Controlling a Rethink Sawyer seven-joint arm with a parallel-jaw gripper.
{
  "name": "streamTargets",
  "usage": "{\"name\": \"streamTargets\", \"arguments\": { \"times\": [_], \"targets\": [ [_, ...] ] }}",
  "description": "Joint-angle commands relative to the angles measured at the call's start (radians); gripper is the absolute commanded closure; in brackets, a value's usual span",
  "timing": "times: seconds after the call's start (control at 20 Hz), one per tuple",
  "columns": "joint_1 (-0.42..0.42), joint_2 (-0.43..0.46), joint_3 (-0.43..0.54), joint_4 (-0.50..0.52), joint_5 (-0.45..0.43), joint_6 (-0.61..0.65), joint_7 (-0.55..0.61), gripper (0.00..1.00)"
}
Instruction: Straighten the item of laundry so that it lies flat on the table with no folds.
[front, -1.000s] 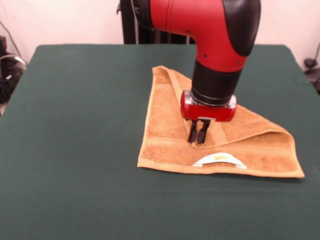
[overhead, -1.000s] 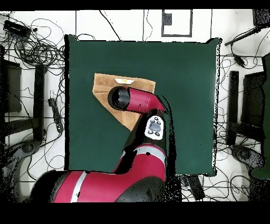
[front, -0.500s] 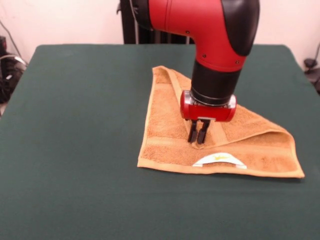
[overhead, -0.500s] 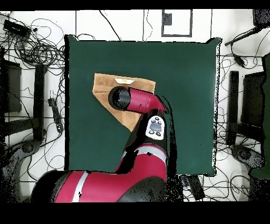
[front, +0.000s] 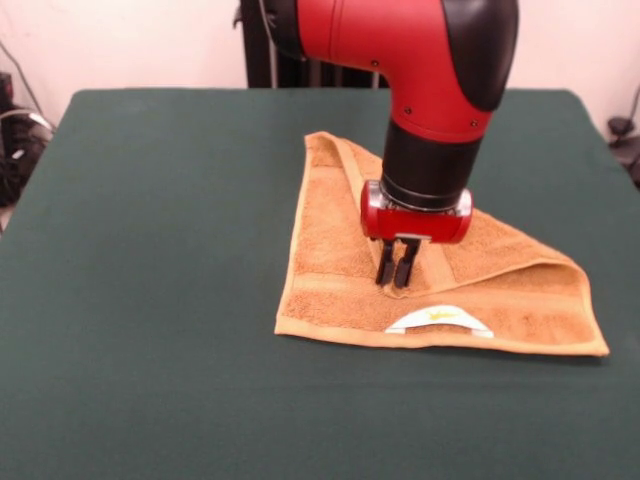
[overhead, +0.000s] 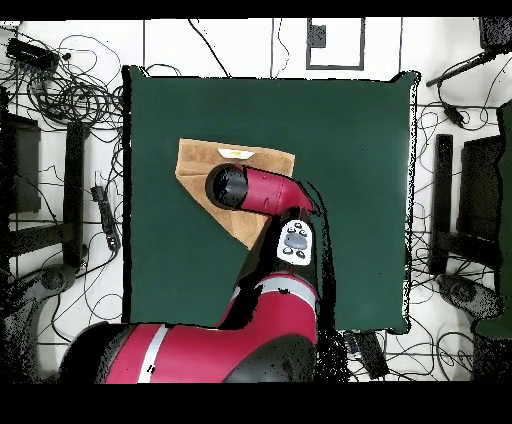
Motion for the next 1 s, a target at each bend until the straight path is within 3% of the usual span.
{"name": "streamTargets", "arguments": {
  "times": [0.05, 0.4, 1.0],
  "targets": [
    [0.013, 0.118, 0.143, 0.126, 0.020, -0.087, 0.226, 1.00],
    [0.025, 0.101, 0.135, 0.134, 0.015, -0.062, 0.219, 1.00],
    [0.047, -0.019, 0.145, 0.250, 0.039, 0.017, 0.234, 1.00]
  ]
}}
